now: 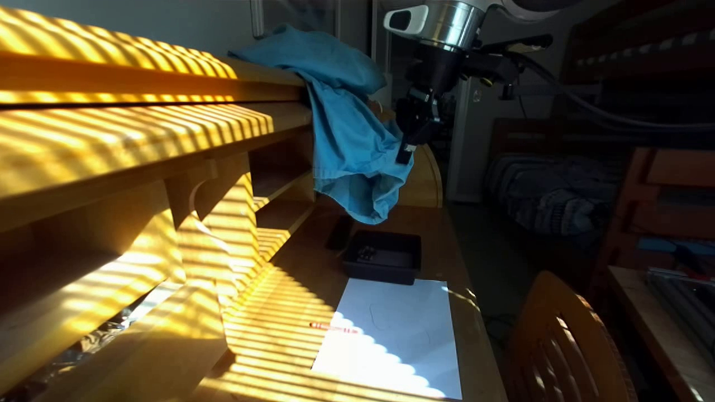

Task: Put the cloth on the desk

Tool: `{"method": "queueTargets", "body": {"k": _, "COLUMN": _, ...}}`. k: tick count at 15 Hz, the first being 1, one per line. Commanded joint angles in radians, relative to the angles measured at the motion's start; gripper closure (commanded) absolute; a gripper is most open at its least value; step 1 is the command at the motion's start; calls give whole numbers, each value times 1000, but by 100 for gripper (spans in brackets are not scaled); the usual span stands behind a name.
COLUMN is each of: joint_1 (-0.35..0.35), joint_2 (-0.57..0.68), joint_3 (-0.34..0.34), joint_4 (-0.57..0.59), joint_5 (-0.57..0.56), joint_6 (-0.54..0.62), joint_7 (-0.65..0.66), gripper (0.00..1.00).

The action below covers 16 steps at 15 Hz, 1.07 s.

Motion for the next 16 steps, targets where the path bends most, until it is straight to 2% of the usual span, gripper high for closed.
{"method": "queueTargets", "body": {"k": 1, "joint_1": 21, "joint_2": 12, "joint_3": 6, "joint_4": 25, "joint_5": 60, "joint_6": -58, "joint_7": -78, "gripper": 99}}
{"method": "queueTargets", "body": {"k": 16, "joint_1": 36, "joint_2": 106, "joint_3": 59, "joint_4": 94, "joint_5": 92, "joint_6": -74, "joint_7": -138, "gripper": 99}}
